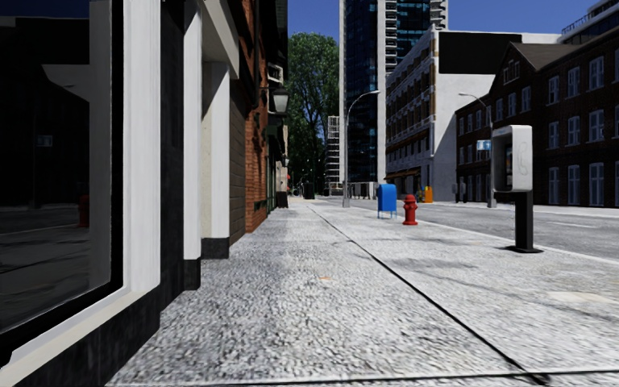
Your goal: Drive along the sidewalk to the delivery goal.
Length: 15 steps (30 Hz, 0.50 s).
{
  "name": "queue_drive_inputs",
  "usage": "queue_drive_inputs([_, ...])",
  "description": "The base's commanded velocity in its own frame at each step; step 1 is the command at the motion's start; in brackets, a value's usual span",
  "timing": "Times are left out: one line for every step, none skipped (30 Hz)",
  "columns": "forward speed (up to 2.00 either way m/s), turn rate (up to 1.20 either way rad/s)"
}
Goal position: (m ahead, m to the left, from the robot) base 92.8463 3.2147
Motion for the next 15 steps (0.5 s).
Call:
queue_drive_inputs([2.00, 0.00])
queue_drive_inputs([2.00, 0.00])
queue_drive_inputs([2.00, 0.00])
queue_drive_inputs([2.00, 0.00])
queue_drive_inputs([2.00, 0.00])
queue_drive_inputs([2.00, 0.00])
queue_drive_inputs([2.00, 0.00])
queue_drive_inputs([2.00, 0.00])
queue_drive_inputs([2.00, 0.00])
queue_drive_inputs([2.00, 0.00])
queue_drive_inputs([2.00, 0.00])
queue_drive_inputs([2.00, 0.00])
queue_drive_inputs([2.00, 0.00])
queue_drive_inputs([2.00, 0.00])
queue_drive_inputs([2.00, 0.00])
